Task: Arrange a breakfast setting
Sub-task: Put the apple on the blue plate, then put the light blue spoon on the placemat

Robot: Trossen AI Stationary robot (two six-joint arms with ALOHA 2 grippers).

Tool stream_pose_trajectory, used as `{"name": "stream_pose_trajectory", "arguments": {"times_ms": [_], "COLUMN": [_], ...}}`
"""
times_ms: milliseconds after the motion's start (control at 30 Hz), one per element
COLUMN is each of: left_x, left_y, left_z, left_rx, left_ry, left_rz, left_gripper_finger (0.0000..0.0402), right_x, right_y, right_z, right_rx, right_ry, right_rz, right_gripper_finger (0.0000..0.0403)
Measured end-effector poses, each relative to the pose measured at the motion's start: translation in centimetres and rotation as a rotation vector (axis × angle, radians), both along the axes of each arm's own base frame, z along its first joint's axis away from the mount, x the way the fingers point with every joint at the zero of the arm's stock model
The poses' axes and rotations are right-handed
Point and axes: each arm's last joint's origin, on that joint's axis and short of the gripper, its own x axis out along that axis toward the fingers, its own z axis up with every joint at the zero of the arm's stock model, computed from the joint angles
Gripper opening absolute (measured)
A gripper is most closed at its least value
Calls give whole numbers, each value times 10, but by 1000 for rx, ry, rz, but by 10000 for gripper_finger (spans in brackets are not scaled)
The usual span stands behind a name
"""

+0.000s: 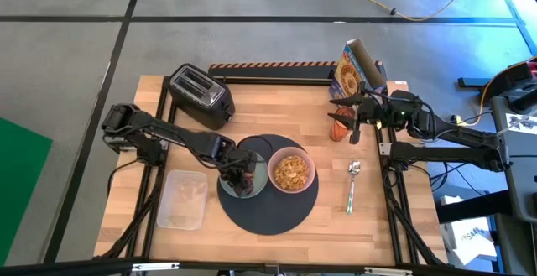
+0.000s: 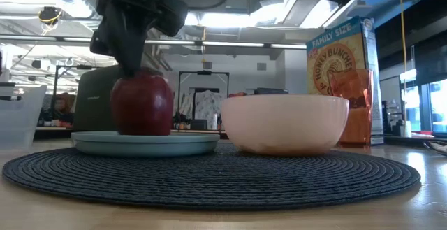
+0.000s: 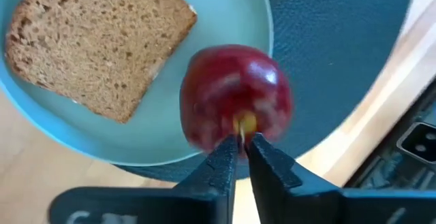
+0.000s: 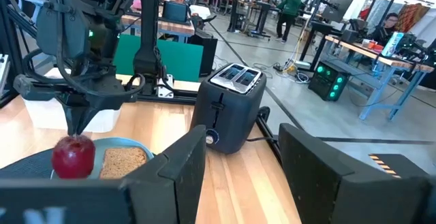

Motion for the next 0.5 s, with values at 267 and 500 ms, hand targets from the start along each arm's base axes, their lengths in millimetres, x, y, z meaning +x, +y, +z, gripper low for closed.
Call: {"name": "stream_pose_trajectory", "arguments": {"times_ms": [267, 500], "left_x": [0, -1], "left_y": [1, 8], "left_z": [0, 8], "left_rx": [5, 38], "left_ry": [5, -46], "left_rz": [3, -2], "left_gripper_finger": [82, 95], "right_x": [0, 0], "right_y": [0, 0], "right_z": [0, -1], "right_rx": [0, 2], "right_ry": [0, 7], "right_rz": [1, 1], "right_gripper_finger": [174, 174]}}
